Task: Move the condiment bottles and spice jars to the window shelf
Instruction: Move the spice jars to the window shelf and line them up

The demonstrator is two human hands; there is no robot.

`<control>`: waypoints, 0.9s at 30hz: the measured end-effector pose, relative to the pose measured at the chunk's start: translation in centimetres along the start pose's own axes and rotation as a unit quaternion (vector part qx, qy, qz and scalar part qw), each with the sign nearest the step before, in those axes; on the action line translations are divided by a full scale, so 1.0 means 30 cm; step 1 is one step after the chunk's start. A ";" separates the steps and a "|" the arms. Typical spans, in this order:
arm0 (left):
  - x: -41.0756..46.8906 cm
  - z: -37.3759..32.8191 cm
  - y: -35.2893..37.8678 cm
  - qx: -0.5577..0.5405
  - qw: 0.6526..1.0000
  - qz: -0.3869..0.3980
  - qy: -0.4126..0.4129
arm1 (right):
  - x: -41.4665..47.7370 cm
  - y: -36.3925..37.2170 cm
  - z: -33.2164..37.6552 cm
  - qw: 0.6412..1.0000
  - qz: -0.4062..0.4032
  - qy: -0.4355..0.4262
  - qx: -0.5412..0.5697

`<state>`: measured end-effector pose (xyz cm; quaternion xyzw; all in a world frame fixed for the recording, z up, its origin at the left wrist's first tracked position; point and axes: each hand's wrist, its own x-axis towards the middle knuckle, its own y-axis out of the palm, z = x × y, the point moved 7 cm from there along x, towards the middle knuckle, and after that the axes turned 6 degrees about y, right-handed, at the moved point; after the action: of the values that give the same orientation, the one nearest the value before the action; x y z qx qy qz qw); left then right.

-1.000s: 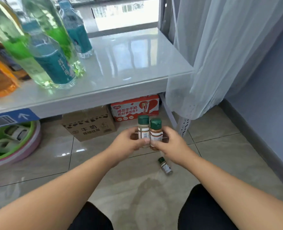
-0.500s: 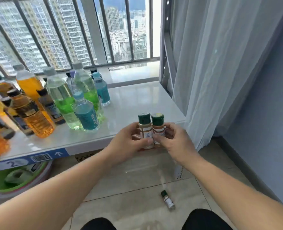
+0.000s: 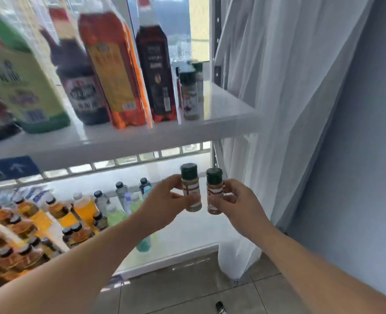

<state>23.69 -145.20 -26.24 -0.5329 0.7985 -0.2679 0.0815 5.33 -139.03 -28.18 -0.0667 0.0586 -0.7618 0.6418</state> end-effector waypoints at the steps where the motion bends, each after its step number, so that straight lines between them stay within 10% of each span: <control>1: 0.012 -0.063 -0.043 0.002 1.000 -0.004 0.001 | -0.003 -0.014 0.070 1.000 -0.002 0.000 0.005; 12: 0.088 -0.607 -0.353 0.067 0.996 0.054 0.028 | -0.062 -0.119 0.629 1.000 -0.027 -0.012 0.003; 27: 0.279 -1.062 -0.498 0.229 0.956 0.046 0.176 | -0.030 -0.179 0.763 0.996 -0.074 -0.051 0.001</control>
<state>19.01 -146.12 9.62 -0.4070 0.7412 -0.5290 0.0723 4.32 -137.34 -4.72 -0.1087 0.0195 -0.8029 0.5858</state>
